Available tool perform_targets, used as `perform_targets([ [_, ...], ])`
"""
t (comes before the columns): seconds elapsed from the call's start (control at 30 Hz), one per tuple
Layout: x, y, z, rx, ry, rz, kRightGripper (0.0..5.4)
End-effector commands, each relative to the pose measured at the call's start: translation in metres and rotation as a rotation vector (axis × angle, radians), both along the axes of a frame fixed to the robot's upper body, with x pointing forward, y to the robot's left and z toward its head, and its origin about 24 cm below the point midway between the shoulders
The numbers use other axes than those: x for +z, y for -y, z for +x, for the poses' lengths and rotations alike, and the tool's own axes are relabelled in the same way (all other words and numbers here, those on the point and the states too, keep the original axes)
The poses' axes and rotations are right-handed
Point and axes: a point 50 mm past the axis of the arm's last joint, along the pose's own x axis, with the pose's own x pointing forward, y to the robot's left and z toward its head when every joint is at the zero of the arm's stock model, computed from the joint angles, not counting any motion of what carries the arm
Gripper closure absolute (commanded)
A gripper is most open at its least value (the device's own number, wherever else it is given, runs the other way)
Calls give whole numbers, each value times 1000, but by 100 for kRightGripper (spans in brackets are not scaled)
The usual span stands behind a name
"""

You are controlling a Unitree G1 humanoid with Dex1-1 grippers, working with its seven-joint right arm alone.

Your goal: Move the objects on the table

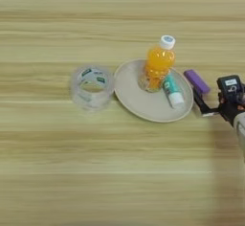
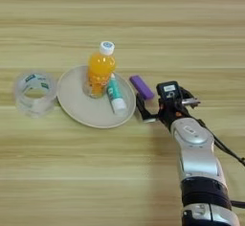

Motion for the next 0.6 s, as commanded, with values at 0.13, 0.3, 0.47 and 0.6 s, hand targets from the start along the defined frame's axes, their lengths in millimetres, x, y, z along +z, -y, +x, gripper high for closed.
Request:
perform_targets([
  [0.13,30,7,16,-4,107,-32,5],
  [0.3,24,7,19,-7,92,-17,5],
  [0.47,20,10,22,-18,96,20,5],
  [0.6,18,10,26,-17,102,49,5],
])
